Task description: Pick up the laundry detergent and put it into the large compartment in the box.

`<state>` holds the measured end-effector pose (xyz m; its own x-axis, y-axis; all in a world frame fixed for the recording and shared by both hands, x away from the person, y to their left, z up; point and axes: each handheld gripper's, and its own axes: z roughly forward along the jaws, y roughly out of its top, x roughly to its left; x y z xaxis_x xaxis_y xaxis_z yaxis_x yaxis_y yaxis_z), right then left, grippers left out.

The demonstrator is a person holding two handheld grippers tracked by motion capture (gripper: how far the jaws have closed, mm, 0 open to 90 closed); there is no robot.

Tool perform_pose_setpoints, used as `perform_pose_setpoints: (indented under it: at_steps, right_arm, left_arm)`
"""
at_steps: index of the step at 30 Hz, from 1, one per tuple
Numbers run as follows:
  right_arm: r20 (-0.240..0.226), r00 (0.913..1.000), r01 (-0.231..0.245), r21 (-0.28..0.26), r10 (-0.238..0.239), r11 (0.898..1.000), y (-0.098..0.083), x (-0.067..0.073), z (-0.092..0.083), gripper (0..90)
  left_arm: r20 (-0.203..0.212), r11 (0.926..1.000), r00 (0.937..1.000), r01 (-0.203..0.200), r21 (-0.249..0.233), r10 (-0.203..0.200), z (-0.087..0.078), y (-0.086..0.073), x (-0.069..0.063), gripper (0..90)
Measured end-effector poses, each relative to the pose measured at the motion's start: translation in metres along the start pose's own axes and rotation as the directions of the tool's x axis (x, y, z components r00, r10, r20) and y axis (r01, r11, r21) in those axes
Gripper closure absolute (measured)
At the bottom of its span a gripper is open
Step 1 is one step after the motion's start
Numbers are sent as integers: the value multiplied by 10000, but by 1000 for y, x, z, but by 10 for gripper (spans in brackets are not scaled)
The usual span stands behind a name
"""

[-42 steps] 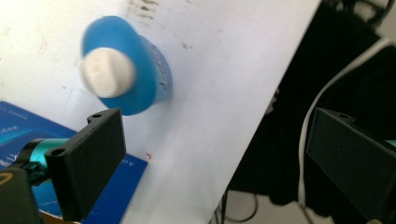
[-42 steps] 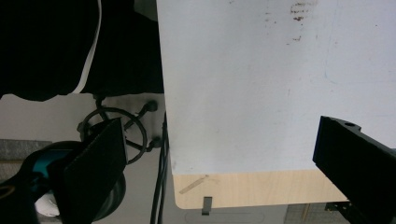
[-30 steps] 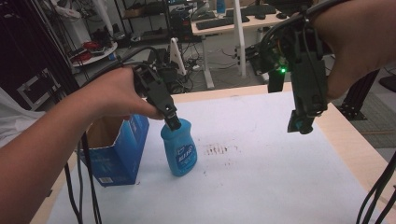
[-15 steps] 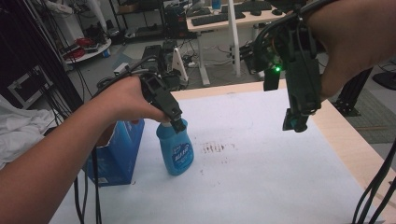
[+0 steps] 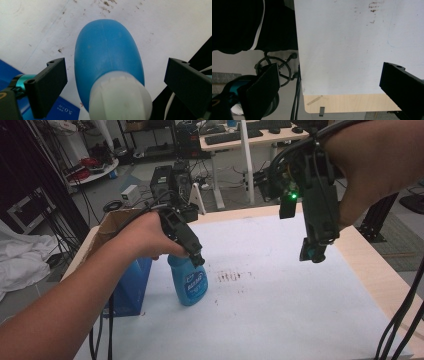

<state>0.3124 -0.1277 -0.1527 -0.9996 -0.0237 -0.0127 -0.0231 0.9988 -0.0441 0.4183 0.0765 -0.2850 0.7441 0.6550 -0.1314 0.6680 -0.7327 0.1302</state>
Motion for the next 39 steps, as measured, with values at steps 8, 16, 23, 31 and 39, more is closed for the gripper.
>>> perform_pose_setpoints:
  at_steps: [8,16,23,31,39]
  right_arm:
    - [11,10000,-34,-69,34,10000,-3,-1,1,21]
    - [-6,10000,-39,-115,38,9999,-4,-3,3,21]
    - [9,10000,-35,-107,35,9999,-4,-3,3,21]
    - [-13,10000,-13,-147,13,9999,-5,-5,6,21]
    - [-34,10000,-27,-186,26,9998,-4,-5,7,21]
  left_arm:
    - [-162,9999,9998,74,102,-73,9,1,2,46]
    - [-294,9995,9994,169,275,-161,14,2,4,46]
    - [-267,9993,9994,206,309,-198,14,2,4,53]
    - [-347,9993,9991,238,303,-227,14,3,3,81]
    - [-304,9989,9994,164,433,-151,14,5,2,142]
